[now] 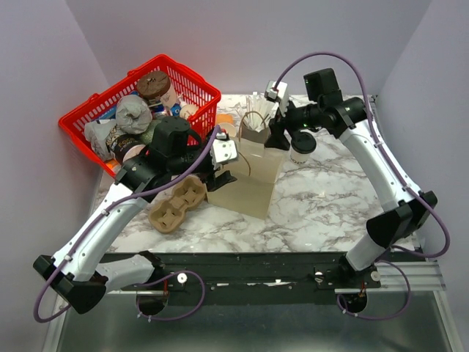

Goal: Pack the takeout coffee

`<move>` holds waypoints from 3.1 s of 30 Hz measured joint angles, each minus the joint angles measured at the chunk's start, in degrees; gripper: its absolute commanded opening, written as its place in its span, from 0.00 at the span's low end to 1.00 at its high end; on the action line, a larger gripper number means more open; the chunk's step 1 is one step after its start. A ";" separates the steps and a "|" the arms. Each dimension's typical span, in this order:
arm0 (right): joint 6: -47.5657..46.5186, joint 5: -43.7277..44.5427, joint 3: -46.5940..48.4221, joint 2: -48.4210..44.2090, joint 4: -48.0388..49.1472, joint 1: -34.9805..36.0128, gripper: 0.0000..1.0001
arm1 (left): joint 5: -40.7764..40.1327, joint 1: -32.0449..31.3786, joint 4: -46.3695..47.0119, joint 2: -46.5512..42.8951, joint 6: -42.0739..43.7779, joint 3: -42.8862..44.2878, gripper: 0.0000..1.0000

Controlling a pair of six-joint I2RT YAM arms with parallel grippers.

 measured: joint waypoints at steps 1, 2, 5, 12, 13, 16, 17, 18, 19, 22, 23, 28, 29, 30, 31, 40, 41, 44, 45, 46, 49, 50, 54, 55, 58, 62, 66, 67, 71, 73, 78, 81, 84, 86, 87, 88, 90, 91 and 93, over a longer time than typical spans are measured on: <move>-0.39 -0.66 0.00 0.61 -0.20 0.00 0.65 | 0.13 0.00 -0.42 0.39 0.52 0.00 0.75; -1.01 -1.29 0.00 1.22 -0.39 0.00 0.63 | 0.35 0.00 -0.83 0.76 0.94 -0.04 0.74; -2.43 -2.71 0.09 2.60 -0.74 0.00 0.51 | 0.74 0.00 -0.87 1.55 1.55 -0.50 0.62; -4.90 -4.74 2.03 5.70 -3.50 0.00 0.00 | 1.44 0.00 -1.77 4.42 3.85 -1.05 0.10; -5.07 -5.07 2.08 5.70 -3.91 0.00 0.01 | 1.79 0.00 -2.51 5.16 4.39 -0.57 0.06; -5.55 -5.77 2.67 5.40 -5.09 0.00 0.00 | 2.91 0.00 -4.90 6.75 5.05 1.55 0.00; -5.57 -5.99 3.30 5.33 -5.64 0.00 0.00 | 3.15 0.00 -5.35 6.84 5.22 2.12 0.00; -5.66 -6.25 4.00 5.18 -6.10 0.00 0.01 | 3.41 0.00 -6.27 6.88 5.29 3.19 0.00; -5.77 -6.49 4.74 4.90 -6.56 0.00 0.01 | 3.72 0.00 -6.88 6.86 5.31 4.24 0.00; -5.90 -6.88 7.30 3.10 -7.48 0.00 0.01 | 4.44 0.00 -8.74 6.80 5.09 8.85 0.00; -5.86 -7.02 8.15 2.03 -7.65 0.00 0.01 | 4.63 0.00 -9.38 6.80 4.94 11.02 0.00; -4.50 -7.17 15.87 -2.93 -8.00 0.00 0.00 | 6.01 0.00 -11.10 6.05 2.82 21.86 0.00; -4.20 -7.17 17.35 -3.13 -8.07 0.00 0.00 | 6.14 -0.02 -11.32 6.05 2.38 23.56 0.00; -3.85 -7.15 19.15 -3.15 -7.93 0.00 0.01 | 6.27 0.00 -11.28 6.05 2.08 24.74 0.00; -3.39 -7.15 20.39 -3.19 -7.85 0.00 0.00 | 6.45 0.00 -11.32 6.05 1.79 25.97 0.00; -1.60 -7.06 22.25 -3.37 -7.43 0.00 0.08 | 7.26 0.00 -11.30 6.56 0.28 28.65 0.26; -1.42 -6.93 21.33 -3.63 -7.37 0.00 0.42 | 7.23 0.00 -11.23 6.64 -0.04 28.35 0.68; 0.26 -5.73 17.64 -3.87 -6.78 0.00 0.99 | 6.43 -0.02 -9.53 6.12 -1.29 25.64 0.99; 0.70 -4.79 15.74 -3.96 -6.56 0.00 1.00 | 5.64 0.00 -8.96 5.55 -1.97 23.63 0.99; 1.25 -3.91 14.23 -3.76 -6.82 0.00 1.00 | 5.05 0.00 -8.59 5.11 -2.73 21.84 0.99; 1.22 -0.76 12.17 -1.68 -8.44 0.00 1.00 | 2.99 0.00 -8.13 3.54 -2.14 14.32 0.99; 1.27 -0.11 12.13 -0.85 -8.92 0.00 1.00 | 2.49 0.00 -8.37 3.17 -1.55 12.24 0.99; 1.60 0.92 12.98 0.02 -10.49 -0.07 1.00 | 1.64 0.00 -10.25 1.84 -0.20 8.68 0.99; 1.60 0.90 13.86 -0.13 -10.69 -0.07 1.00 | 1.60 0.00 -10.43 1.40 0.02 8.68 0.98; 1.60 0.87 14.60 -1.33 -10.54 -0.07 1.00 | 1.44 -0.02 -10.10 -1.25 0.17 8.90 0.99; 1.51 0.39 14.38 -2.27 -10.56 -0.07 0.99 | 0.63 -0.04 -8.48 -3.21 -0.31 9.79 0.98; 1.14 -1.53 13.94 -0.90 -10.64 -0.07 0.96 | -2.36 0.09 -5.57 -3.04 -3.23 9.81 0.98; 1.14 -2.21 14.34 -0.04 -10.67 -0.09 0.95 | -3.08 0.35 -4.72 -2.93 -4.31 9.86 0.98; 1.09 -5.01 17.75 5.29 -10.99 -0.07 0.91 | -4.42 2.10 -3.89 -2.43 -6.93 11.47 0.98; 0.52 -6.05 19.41 7.63 -11.69 -0.07 0.89 | -5.16 2.97 -3.82 -2.36 -7.26 12.57 0.98; -1.62 -7.02 17.64 8.20 -13.18 -0.04 0.84 | -8.28 4.74 -3.78 -3.52 -6.93 12.96 0.98; -3.43 -7.08 12.76 6.60 -14.56 -0.04 0.78 | -9.79 6.75 -3.26 -4.94 -6.73 12.02 0.98; -4.92 -7.04 9.16 6.29 -15.91 -0.04 0.72 | -10.19 9.49 -2.64 -7.02 -6.97 9.79 0.98; -5.49 -7.02 7.52 6.43 -16.50 -0.04 0.66 | -10.32 11.28 -2.69 -8.31 -7.19 8.28 0.98; -5.60 -7.02 7.19 6.60 -16.94 -0.04 0.61 | -10.36 12.04 -2.71 -8.90 -7.21 7.54 0.98; -5.75 -7.02 7.15 6.80 -17.11 -0.04 0.58 | -10.36 12.63 -2.71 -9.53 -7.32 6.84 0.98; -5.90 -7.06 7.15 7.08 -17.09 -0.04 0.49 | -10.34 13.44 -2.78 -10.38 -7.52 5.99 0.98; -5.92 -7.06 7.17 7.21 -17.07 -0.04 0.45 | -10.32 13.84 -2.82 -10.73 -7.63 5.75 0.98; -6.08 -7.08 7.21 7.52 -17.05 -0.04 0.39 | -10.32 14.47 -2.84 -11.19 -7.87 5.49 0.98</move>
